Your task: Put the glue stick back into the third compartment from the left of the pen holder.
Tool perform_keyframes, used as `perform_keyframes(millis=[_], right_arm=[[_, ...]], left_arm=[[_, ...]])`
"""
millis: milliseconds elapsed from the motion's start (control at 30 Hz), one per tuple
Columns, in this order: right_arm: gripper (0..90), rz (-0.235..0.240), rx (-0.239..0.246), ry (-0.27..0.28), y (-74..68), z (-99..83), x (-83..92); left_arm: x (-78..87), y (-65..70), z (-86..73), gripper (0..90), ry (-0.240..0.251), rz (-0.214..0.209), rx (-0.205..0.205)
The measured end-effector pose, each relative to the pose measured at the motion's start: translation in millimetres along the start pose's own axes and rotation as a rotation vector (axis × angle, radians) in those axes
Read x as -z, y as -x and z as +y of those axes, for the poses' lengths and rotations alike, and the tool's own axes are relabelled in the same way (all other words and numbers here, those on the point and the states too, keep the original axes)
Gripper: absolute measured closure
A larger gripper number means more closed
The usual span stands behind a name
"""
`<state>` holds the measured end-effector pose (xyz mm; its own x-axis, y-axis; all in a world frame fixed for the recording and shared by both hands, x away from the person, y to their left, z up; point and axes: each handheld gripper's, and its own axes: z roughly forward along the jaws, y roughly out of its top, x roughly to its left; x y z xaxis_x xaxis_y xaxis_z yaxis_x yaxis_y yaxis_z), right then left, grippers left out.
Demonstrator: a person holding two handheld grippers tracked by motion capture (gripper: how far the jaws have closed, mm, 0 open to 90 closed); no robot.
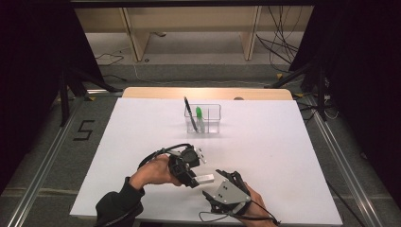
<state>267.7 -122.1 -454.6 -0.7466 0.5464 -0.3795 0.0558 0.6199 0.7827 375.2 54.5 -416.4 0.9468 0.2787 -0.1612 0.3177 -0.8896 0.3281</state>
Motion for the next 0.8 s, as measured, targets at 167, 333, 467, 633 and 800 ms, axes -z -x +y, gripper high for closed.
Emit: perform_keyframes(millis=[167, 333, 467, 633, 800], right_arm=[[27.3, -0.047, 0.094, -0.015, -9.6, 0.7, -2.2], [28.8, -0.103, 0.218, -0.045, -23.7, 0.9, -6.4], [31.6, -0.164, 0.333, -0.075, -35.3, 0.3, -10.7], [35.0, -0.195, 0.445, -0.109, -44.2, -1.8, -15.1], [37.9, -0.235, 0.494, -0.132, -48.9, -3.4, -18.2]], left_arm=[[-1.7, 1.8, 0.2, 67.0, -0.004, -0.003, -0.001], [-0.6, 5.3, 1.5, 66.9, -0.006, -0.006, -0.006], [-0.5, 6.5, 1.3, 66.9, 0.0, -0.005, -0.013], [-1.4, 9.9, 2.5, 66.9, -0.008, -0.008, -0.031], [-1.3, 13.2, 4.5, 66.9, -0.006, -0.013, -0.04]])
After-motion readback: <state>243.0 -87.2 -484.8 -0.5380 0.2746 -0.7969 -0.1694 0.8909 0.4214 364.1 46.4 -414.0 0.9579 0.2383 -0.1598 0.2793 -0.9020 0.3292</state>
